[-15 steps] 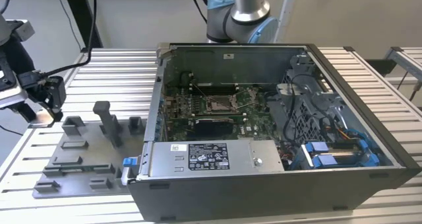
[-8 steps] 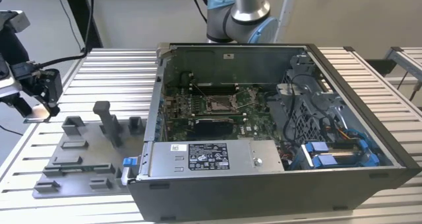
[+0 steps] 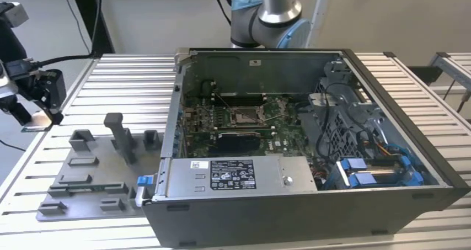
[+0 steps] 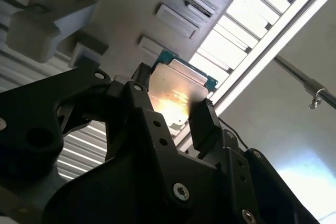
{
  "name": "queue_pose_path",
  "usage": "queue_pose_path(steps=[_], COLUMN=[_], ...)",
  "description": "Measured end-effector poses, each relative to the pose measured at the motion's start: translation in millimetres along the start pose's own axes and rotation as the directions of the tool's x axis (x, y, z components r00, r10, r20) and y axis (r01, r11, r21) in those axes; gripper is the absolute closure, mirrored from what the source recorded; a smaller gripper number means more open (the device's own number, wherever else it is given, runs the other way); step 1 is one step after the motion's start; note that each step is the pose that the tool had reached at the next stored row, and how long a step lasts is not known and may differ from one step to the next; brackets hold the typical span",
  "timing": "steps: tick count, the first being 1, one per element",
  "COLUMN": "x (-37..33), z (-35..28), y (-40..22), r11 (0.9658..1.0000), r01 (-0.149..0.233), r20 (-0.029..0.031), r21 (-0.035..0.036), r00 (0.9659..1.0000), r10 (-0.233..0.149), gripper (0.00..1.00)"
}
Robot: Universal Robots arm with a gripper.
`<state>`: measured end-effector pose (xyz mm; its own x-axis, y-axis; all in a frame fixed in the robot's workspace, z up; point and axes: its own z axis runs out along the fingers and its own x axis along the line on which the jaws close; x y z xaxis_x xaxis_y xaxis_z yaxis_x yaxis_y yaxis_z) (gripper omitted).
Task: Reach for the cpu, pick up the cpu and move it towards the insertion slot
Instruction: 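Pick up the cpu and move it towards the insertion slot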
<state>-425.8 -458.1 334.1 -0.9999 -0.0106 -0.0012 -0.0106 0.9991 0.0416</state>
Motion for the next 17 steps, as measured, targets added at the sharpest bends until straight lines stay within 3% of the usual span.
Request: queue_pose_path(steps=[5, 11, 17], x=[0.0, 0.2, 0.1], z=[-4.2, -14.4, -31.1], y=[0.1, 0.6, 1.3], r11=[1.0, 1.0, 1.0], r01=[0.0, 0.0, 0.0], r20=[0.0028, 0.0036, 0.0059], r21=[-0.0003, -0.0003, -0.0011], r00=[1.0, 1.0, 1.0], r10=[0.0, 0.0, 0.0], gripper=[1.0, 1.0, 1.0])
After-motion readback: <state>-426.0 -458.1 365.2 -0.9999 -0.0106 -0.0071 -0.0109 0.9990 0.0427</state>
